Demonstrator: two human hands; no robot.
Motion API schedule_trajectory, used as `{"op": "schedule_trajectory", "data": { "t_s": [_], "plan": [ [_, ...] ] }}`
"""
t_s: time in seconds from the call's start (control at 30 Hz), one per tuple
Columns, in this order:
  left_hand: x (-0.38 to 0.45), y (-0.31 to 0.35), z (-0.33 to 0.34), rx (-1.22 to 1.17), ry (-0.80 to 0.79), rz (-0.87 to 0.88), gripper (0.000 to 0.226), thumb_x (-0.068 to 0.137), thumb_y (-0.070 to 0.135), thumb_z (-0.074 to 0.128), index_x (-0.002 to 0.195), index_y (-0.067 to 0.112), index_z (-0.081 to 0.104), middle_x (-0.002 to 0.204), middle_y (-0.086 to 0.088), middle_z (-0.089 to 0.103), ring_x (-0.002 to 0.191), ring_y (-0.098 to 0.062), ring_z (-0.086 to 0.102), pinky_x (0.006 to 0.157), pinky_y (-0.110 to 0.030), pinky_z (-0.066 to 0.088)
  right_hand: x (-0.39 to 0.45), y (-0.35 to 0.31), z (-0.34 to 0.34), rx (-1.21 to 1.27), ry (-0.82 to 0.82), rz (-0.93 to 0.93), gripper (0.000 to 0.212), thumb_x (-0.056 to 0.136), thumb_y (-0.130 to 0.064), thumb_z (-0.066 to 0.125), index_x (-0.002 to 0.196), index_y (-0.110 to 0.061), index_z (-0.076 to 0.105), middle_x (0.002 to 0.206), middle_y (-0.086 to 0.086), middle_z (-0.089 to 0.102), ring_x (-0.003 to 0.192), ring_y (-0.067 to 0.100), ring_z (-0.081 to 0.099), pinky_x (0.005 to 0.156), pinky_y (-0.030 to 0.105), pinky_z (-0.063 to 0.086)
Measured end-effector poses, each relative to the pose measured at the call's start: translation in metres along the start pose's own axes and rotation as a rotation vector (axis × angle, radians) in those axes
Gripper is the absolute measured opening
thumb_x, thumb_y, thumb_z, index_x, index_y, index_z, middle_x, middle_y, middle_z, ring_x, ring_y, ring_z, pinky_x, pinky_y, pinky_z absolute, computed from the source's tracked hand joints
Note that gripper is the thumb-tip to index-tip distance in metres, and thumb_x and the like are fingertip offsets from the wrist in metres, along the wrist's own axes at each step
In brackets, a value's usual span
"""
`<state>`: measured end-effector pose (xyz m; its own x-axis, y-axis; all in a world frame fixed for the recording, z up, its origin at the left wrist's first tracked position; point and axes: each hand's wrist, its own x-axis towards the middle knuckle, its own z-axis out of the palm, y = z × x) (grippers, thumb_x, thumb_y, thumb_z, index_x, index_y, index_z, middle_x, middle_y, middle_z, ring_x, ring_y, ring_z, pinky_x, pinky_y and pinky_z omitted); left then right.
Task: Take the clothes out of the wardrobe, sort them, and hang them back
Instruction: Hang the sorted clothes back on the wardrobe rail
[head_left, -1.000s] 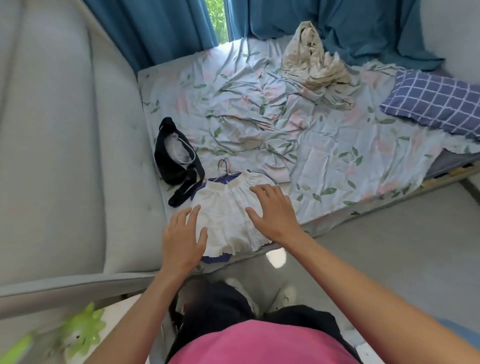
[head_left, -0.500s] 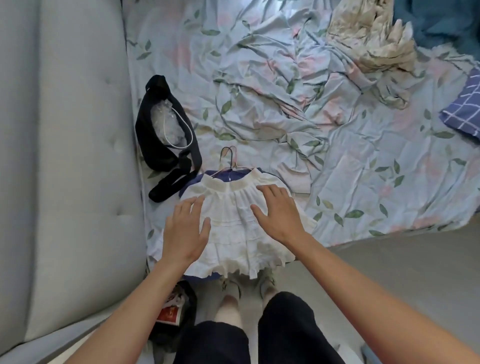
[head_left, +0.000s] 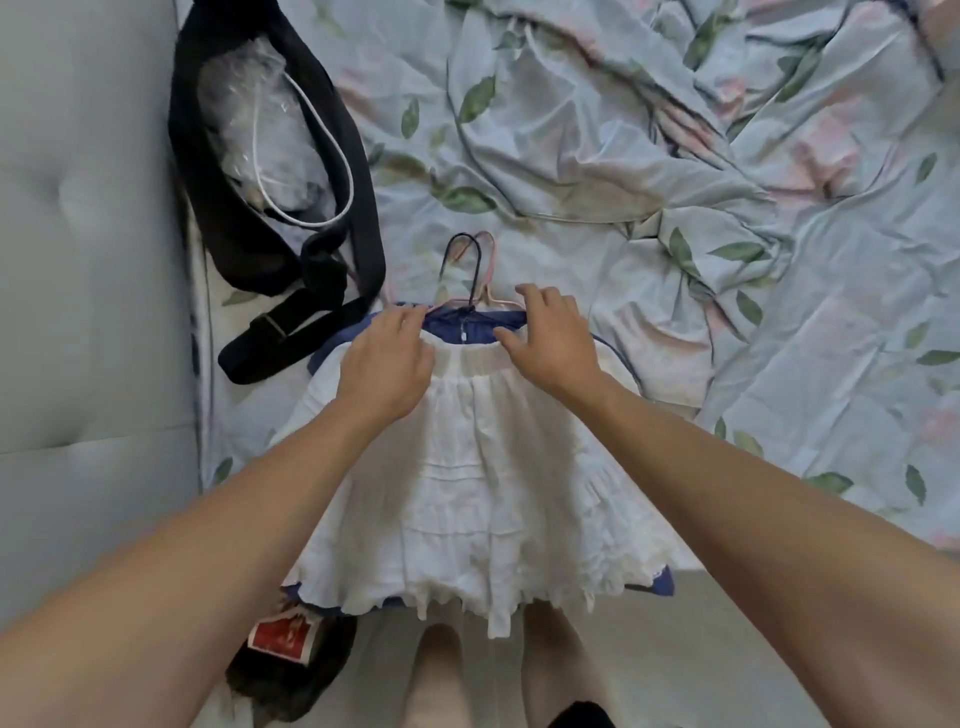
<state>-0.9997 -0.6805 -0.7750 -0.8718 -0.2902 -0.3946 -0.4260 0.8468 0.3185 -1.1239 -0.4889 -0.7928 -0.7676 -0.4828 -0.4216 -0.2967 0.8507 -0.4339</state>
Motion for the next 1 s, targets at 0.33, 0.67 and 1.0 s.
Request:
{"op": "schedule_trajectory", "data": {
  "t_s": [0.33, 0.67, 1.0],
  "plan": [
    [0.073, -0.007, 0.02, 0.027, -0.12, -0.042, 0.019, 0.092, 0.025, 0.067, 0.105, 0.015, 0.057, 0.112, -0.01, 0.062, 0.111, -0.036, 0.056, 0.081, -0.044, 0.042, 0.034, 0.006, 0.02, -0.089, -0.089, 0.005, 0.034, 0.088, -0.042, 0.069, 0.107, -0.018, 0.057, 0.109, 0.006, 0.058, 0.106, 0.032, 0.053, 0.083, 0.044, 0.045],
    [-0.009, 0.023, -0.054, -0.175, -0.096, 0.07, 0.029, 0.096, 0.041, 0.067, 0.083, 0.021, 0.05, 0.074, 0.005, 0.055, 0.078, -0.029, 0.056, 0.061, -0.041, 0.033, -0.048, -0.006, -0.043, -0.118, 0.039, -0.264, 0.017, 0.096, -0.027, 0.059, 0.096, -0.017, 0.045, 0.095, 0.004, 0.055, 0.086, 0.028, 0.051, 0.057, 0.039, 0.03],
    [-0.142, 0.105, -0.224, -0.267, 0.024, 0.341, 0.034, 0.095, 0.034, 0.073, 0.078, 0.019, 0.047, 0.069, 0.007, 0.053, 0.069, -0.023, 0.053, 0.064, -0.046, 0.045, -0.239, -0.097, -0.195, 0.191, 0.135, -0.091, 0.025, 0.101, -0.032, 0.059, 0.083, -0.024, 0.044, 0.07, -0.008, 0.052, 0.064, 0.014, 0.048, 0.06, 0.045, 0.043]
  ]
}}
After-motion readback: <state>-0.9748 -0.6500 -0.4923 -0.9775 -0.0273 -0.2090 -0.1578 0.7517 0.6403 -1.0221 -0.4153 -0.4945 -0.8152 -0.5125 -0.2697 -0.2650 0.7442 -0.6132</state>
